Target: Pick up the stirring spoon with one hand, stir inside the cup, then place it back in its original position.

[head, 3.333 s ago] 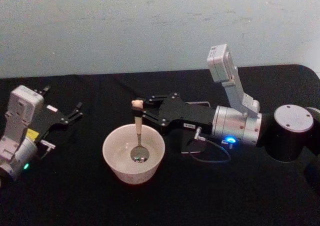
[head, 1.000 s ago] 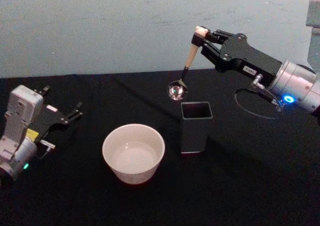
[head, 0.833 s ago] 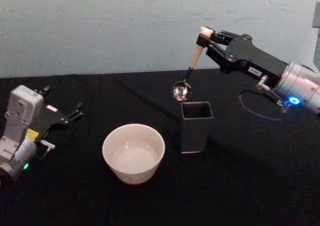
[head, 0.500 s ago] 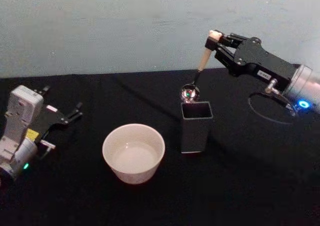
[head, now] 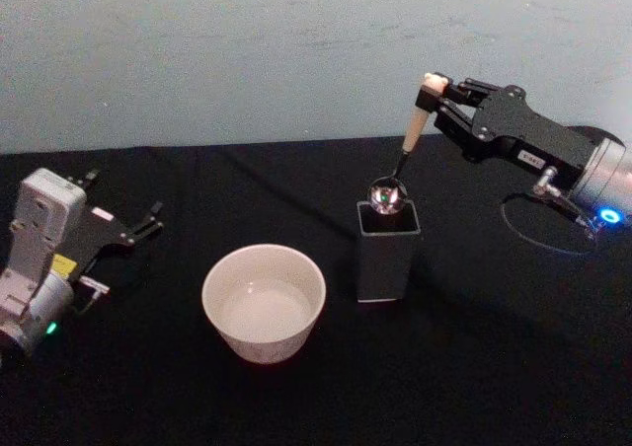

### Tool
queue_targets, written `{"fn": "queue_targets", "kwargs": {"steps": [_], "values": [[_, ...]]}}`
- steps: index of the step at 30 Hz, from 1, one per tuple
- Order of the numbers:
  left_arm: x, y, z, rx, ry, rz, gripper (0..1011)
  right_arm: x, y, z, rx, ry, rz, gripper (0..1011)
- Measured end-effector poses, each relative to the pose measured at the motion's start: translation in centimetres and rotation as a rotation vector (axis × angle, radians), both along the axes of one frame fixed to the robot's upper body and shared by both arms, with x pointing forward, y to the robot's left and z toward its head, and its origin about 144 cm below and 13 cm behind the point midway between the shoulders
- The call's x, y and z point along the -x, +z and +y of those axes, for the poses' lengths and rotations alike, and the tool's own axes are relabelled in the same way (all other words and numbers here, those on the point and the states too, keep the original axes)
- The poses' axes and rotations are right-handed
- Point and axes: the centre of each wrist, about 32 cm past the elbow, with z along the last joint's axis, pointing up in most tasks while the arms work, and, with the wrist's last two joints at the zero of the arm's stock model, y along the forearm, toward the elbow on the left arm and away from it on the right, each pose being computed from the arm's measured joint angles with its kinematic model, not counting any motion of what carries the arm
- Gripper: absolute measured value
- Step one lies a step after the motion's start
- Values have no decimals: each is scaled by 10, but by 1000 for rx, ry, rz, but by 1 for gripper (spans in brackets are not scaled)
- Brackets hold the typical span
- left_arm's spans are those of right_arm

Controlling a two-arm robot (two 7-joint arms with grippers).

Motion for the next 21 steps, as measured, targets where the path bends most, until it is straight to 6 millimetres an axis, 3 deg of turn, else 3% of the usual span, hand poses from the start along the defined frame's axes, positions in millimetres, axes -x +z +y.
{"fn": "queue_targets", "kwargs": {"steps": [21], "values": [[0,0,0,0,0,0,1001,-9,-17,5,72,-23,48,214]]}}
